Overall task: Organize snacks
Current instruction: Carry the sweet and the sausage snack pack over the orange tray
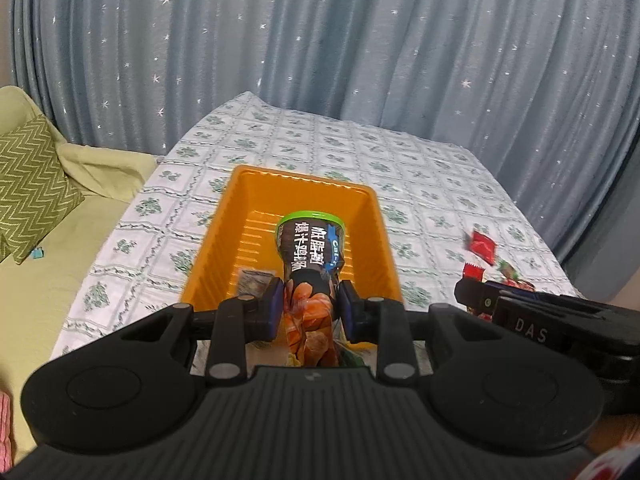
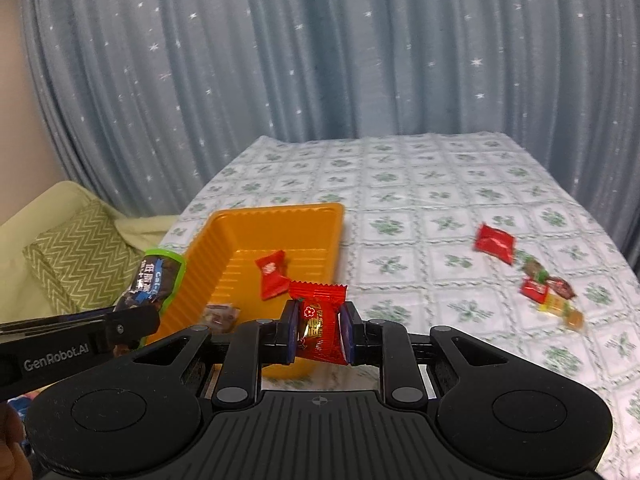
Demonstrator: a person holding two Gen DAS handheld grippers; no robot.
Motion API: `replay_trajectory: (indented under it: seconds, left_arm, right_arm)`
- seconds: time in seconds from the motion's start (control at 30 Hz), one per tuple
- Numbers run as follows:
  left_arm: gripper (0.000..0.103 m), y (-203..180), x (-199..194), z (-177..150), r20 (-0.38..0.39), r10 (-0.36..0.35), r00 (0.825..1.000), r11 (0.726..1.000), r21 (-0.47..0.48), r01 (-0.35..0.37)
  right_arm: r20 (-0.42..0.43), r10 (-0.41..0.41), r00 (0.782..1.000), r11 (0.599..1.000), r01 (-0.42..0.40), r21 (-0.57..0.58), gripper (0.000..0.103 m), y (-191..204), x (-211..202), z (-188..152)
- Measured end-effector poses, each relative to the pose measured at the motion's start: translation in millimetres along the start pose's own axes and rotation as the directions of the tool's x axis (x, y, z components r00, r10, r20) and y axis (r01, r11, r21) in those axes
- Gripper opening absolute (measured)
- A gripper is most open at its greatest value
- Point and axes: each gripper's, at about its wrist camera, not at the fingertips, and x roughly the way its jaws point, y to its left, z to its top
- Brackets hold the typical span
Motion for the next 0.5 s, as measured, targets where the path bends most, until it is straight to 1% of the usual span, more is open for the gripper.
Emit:
replay_trajectory:
  seconds: [0.17, 0.27, 0.5]
  left_arm:
    - [0.026, 17, 21, 14, -0.014, 0.012, 1.0, 1.0, -0.008, -0.012]
    - [0.026, 25, 37, 21, -0.025, 0.006, 1.0, 1.0, -0.017, -0.007]
    - [0.026, 34, 69, 28, -0.042, 0.005, 0.999, 1.0, -0.017, -0.005]
  right_arm:
    - [-0.025, 0.025, 0.999, 1.0, -0.025, -0.017, 0.022, 12, 29, 9]
    - [-0.042, 0.034, 0.999, 0.999, -0.035, -0.017, 0.022, 16, 47, 13]
    - [-0.073, 0.043, 0.996, 0.999, -0.045, -0.018, 0.022, 20, 84, 19]
